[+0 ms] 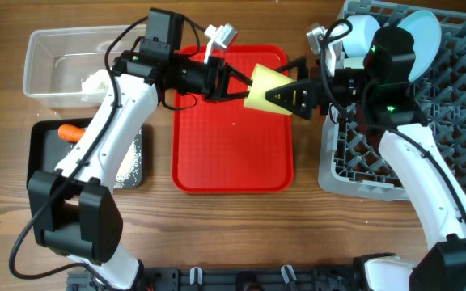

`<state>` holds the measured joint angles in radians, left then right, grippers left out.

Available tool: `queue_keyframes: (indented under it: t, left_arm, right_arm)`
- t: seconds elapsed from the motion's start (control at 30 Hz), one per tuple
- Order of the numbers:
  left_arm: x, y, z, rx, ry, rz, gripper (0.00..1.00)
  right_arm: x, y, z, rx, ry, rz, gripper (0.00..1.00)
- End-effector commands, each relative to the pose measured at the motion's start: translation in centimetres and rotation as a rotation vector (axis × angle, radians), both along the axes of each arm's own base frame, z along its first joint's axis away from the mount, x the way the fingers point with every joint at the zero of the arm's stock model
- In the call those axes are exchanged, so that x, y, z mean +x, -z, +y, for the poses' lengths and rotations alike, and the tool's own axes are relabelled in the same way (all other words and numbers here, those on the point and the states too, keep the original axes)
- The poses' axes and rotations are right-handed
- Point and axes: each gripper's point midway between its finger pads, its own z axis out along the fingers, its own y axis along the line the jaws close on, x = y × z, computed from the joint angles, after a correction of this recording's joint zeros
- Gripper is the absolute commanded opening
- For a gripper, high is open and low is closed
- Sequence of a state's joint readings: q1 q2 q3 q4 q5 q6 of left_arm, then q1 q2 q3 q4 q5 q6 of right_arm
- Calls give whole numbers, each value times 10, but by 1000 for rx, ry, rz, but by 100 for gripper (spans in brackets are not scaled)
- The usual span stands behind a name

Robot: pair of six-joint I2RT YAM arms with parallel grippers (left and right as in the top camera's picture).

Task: Sort waste into correct bins and load items into the dishwasher rack
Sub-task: 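Pass the yellow cup from the left gripper to the right gripper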

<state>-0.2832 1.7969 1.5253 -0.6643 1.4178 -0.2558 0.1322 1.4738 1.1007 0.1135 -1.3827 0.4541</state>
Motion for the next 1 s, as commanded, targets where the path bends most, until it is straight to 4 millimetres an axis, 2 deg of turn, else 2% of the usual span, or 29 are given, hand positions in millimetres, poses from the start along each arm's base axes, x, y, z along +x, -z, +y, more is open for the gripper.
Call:
queue_keyframes:
  t: [0.0,0.17,0.33,0.57,0.73,0.87,0.9,0.97]
  left_arm:
    - [1,-9,2,-9,-4,-46,4]
    - [3,-9,4,-12,-11,-52,4]
    - [18,-16,12,-27,-47,-85,4]
    - [19,-16,13,-27,-50,-90,4]
    - [19,-16,13,-27,-51,-90,4]
    - [19,-16,13,-28,-51,-95,4]
    - [20,-16,13,-26,-53,-98,11]
    - [21,-16,13,-27,-54,-107,33]
  right_arm:
    - [2,4,0,0,-1,31,91]
    - [2,4,0,0,0,30,89]
    - [5,5,0,-4,16,25,89]
    - [7,5,-3,-3,24,22,88]
    - [7,5,-3,-3,23,22,65]
    - [7,5,-3,-3,23,26,61]
    - [7,5,-3,-3,23,26,61]
    - [7,5,-3,-3,23,26,61]
